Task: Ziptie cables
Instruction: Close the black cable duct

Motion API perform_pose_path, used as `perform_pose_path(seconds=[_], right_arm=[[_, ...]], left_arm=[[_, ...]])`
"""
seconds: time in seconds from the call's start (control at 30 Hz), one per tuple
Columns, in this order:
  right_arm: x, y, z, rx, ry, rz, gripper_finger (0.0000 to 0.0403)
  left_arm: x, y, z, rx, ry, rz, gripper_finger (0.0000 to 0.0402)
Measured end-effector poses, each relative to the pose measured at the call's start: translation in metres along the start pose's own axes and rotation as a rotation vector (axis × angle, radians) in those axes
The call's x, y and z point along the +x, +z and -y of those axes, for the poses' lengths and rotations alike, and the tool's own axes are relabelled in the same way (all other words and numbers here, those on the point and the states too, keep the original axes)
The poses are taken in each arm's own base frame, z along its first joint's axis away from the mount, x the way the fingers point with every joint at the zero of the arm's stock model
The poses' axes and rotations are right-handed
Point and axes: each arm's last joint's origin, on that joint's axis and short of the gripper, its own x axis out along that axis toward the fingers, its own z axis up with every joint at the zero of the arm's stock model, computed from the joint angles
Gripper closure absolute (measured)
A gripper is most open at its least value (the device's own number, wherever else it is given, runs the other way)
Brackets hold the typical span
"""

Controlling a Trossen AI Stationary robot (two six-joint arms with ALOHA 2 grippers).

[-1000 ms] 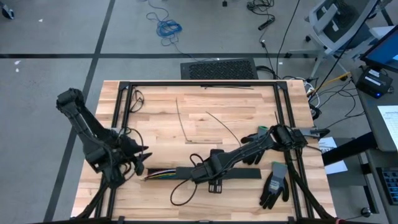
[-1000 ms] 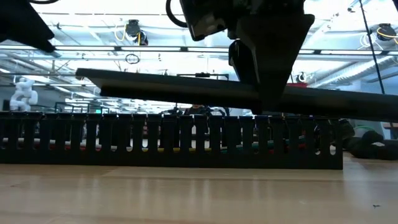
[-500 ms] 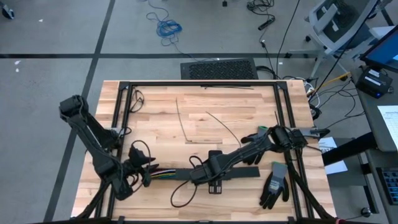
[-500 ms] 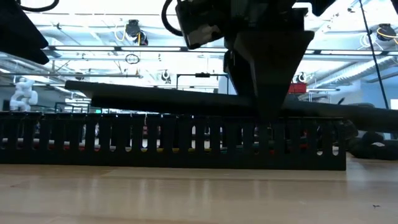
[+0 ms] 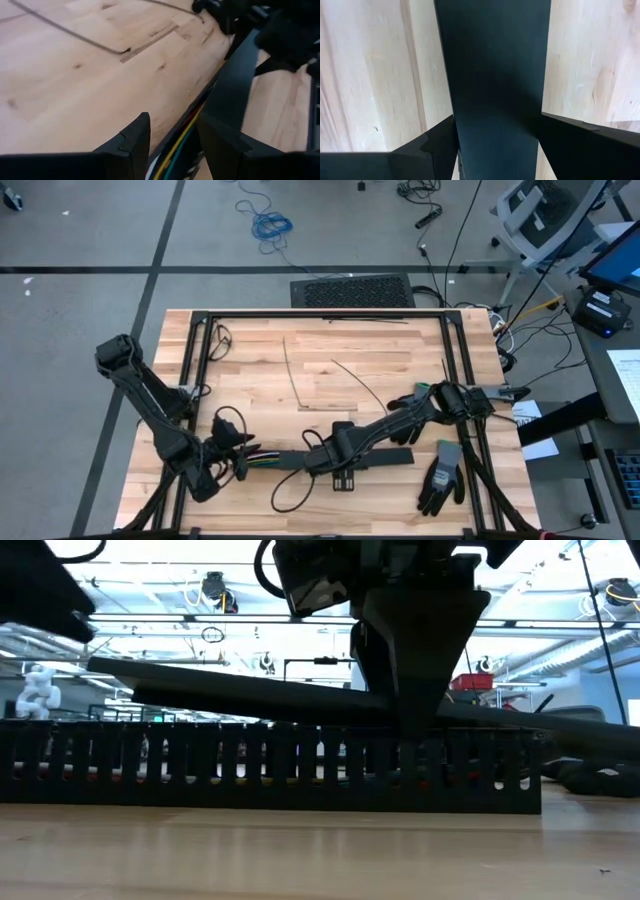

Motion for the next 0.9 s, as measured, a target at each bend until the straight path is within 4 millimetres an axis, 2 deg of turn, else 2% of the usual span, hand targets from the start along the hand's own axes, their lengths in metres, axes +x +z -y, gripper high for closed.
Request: perform_pose_path(seconds=[0.23,0.43,0.73,0.9], right_arm=[[0.001,0.002,0.003,0.013,0.003,0.004,0.0179],[0.001,0.004,0.008,0.073,0.001,0.000,0.0179],[0.001,0.002,0.010,0.090,-0.015,-0.016,0.0179],[0.001,0.002,0.010,0.091,-0.015,-0.016,0.0179]], left_arm=[[0.013,0.013,0.022,0.106,-0.106,0.053,0.0242],[0.031,0.015,0.023,0.116,-0.063,0.030,0.0242],[0.039,0.012,0.032,0.111,-0.112,0.012,0.0242],[0.052,-0.002,0.035,0.185,-0.094,-0.006,0.0242]])
